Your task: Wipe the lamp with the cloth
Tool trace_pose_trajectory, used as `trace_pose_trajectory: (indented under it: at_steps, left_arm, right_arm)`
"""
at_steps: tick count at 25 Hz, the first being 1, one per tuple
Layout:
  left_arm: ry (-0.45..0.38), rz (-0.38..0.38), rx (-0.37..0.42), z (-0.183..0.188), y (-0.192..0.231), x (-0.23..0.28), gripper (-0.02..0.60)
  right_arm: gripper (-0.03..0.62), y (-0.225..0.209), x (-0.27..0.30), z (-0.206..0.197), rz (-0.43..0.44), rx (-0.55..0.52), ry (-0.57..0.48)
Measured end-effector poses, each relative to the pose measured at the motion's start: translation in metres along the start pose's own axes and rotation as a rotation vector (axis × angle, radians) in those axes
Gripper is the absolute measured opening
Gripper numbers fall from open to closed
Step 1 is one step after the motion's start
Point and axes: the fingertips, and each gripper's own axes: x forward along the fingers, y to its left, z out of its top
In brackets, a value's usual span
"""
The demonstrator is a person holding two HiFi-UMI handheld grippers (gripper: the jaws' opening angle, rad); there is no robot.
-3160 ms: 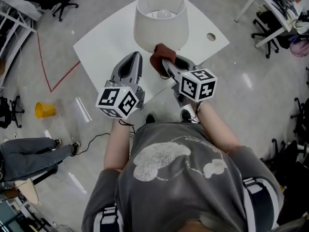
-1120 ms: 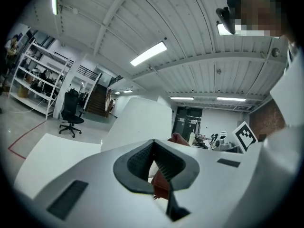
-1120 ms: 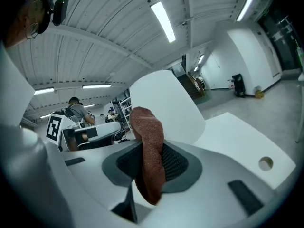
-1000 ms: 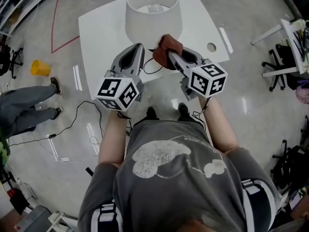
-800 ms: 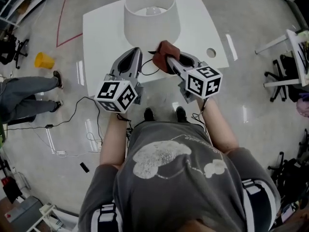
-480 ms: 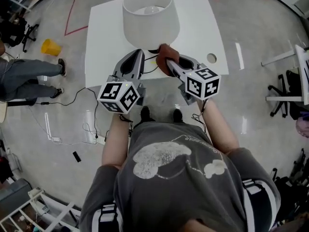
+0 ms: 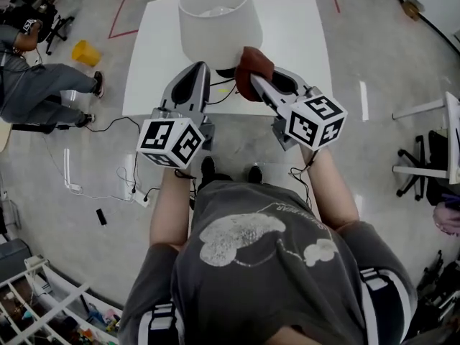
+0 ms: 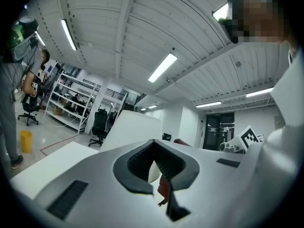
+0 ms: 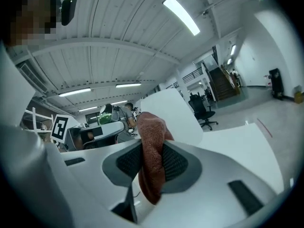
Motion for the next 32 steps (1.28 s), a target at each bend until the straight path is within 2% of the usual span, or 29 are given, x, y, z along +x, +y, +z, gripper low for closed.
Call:
trace_pose_trajectory:
  at_steps: [3, 7, 13, 18, 25, 32]
  left_arm:
    - [-0.043, 0.002, 0.012, 0.018, -0.01, 0.001, 0.008]
    - [-0.061, -0.007, 0.018, 0.026, -0.016, -0.001, 0.008]
    - [-0.059, -0.046, 0.012, 0.047, 0.001, 0.009, 0.008]
    - [-0.019, -0.095, 0.0, 0.039, 0.008, 0.016, 0.008]
    - [0.044, -0.13, -0.052, 0.009, 0.016, 0.019, 0.008]
    - [0.097, -0.097, -0.055, -0.025, 0.012, 0.024, 0.008]
  right_arm:
    - [0.092, 0.008, 0.002, 0.028, 0.036, -0.031, -0.049]
    - [0.092, 0.023, 0.01, 0.059, 0.058, -0.073, -0.108]
    - [0.092, 0.019, 0.041, 0.088, 0.004, -0.079, -0.124]
    - [0.092, 0.003, 0.042, 0.072, -0.066, -0.048, -0.1]
    - [0.092, -0.021, 0.034, 0.032, -0.15, -0.016, -0.023]
    - [0.092, -0.053, 0.026, -0.002, -0.154, 0.034, 0.021]
